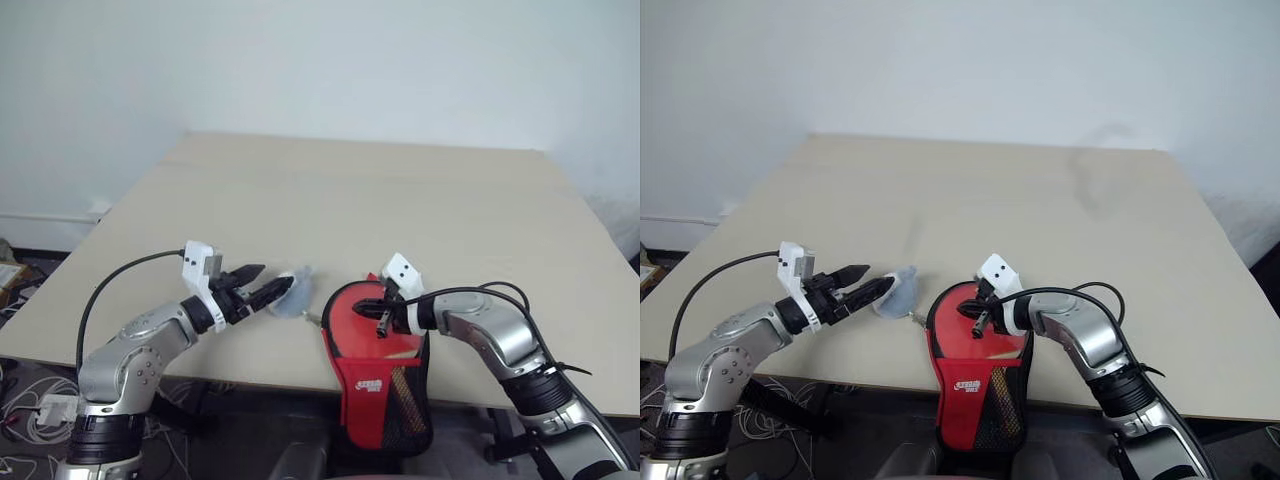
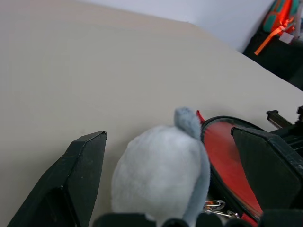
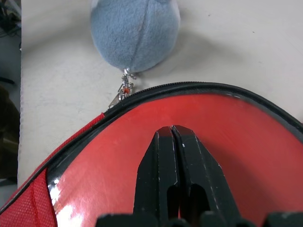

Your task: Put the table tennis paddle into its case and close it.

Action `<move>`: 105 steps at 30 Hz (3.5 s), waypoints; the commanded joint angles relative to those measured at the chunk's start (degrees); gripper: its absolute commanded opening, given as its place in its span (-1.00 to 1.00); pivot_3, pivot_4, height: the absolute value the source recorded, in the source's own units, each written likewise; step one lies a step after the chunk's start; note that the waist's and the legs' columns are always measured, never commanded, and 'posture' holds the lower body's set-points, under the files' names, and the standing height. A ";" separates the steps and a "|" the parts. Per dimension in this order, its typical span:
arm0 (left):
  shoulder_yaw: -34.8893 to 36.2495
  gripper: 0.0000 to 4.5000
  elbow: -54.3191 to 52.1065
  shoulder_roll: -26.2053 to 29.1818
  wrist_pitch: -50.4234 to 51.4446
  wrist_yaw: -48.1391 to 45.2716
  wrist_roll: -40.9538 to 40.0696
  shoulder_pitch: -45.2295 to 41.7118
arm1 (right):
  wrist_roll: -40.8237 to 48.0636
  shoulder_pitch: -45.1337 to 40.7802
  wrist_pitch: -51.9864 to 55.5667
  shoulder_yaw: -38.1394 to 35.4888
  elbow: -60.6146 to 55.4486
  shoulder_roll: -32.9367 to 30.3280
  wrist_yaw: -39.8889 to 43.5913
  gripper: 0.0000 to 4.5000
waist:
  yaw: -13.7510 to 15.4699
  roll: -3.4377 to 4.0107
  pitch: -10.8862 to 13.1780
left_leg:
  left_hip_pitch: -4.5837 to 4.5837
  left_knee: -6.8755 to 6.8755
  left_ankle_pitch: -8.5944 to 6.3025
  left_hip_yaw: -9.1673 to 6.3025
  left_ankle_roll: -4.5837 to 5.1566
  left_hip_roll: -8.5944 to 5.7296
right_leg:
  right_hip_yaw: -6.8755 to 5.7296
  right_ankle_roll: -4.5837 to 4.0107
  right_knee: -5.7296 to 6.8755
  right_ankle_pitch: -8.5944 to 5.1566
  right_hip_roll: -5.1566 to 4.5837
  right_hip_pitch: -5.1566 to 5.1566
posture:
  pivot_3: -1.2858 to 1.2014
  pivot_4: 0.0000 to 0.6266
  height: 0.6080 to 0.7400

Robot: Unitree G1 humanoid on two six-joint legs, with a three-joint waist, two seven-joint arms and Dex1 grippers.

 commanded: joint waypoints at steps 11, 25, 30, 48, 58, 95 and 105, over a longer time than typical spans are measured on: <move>-4.15 1.00 9.07 -5.07 -4.18 -0.66 8.35 -3.38 | -0.23 -0.54 -0.42 -0.89 -1.44 1.70 -0.50 -0.99 | -0.02 -0.05 -0.02 | 0.01 0.03 0.00 -0.07 0.00 -0.01 | -0.05 0.01 0.02 0.01 0.02 0.02 | 0.03 -1.00 0.50; -4.35 0.01 9.30 -7.07 -3.46 -0.07 9.09 -4.19 | -3.34 0.70 -4.39 0.46 3.74 0.92 -0.06 -1.00 | -0.02 -0.06 -0.04 | 0.06 0.06 0.00 -0.12 0.00 -0.01 | -0.07 0.01 0.04 0.01 0.05 0.08 | 0.03 -1.00 0.50; -5.07 -0.25 9.44 -8.03 -3.22 -0.12 9.36 -5.47 | -5.52 1.33 -11.10 1.18 10.92 2.24 0.74 -1.00 | -0.03 -0.09 -0.06 | 0.19 0.08 0.00 -0.12 0.00 -0.01 | -0.08 0.01 0.03 0.01 0.09 0.22 | 0.03 -1.00 0.50; -6.42 -0.57 14.82 -10.86 -4.18 0.64 13.21 -10.45 | -8.85 2.73 -15.94 2.73 17.90 4.22 1.87 -1.00 | -0.04 -0.14 -0.25 | 0.79 0.01 -0.01 -0.13 -0.01 0.04 | -0.03 0.02 0.03 -0.02 0.13 0.75 | 0.03 -1.00 0.50; -7.86 -0.86 20.26 -12.81 -5.92 2.21 17.88 -14.82 | -9.73 2.82 -15.86 2.61 18.12 4.61 2.46 -1.00 | -0.02 -0.10 -0.64 | 0.90 0.01 -0.01 -0.19 -0.01 0.03 | -0.06 0.26 0.03 -0.18 0.12 0.89 | 0.03 -1.00 0.50; -8.30 -0.86 60.15 -16.67 -23.87 7.94 31.19 -42.35 | -12.00 3.66 -15.65 3.18 18.39 5.54 3.31 -1.00 | -0.40 -0.10 -0.90 | 0.91 0.00 -0.01 -0.50 0.00 -0.18 | -0.36 0.43 0.05 -0.23 -0.11 0.99 | 0.03 -1.00 0.50; -8.28 -0.86 67.13 -19.77 -27.58 9.06 32.63 -47.38 | -12.42 4.08 -15.30 3.22 17.79 5.55 3.27 -1.00 | -0.37 -0.11 -0.90 | 0.90 0.00 -0.01 -0.53 0.00 -0.23 | -0.46 0.43 0.08 -0.23 -0.20 1.05 | 0.03 -1.00 0.50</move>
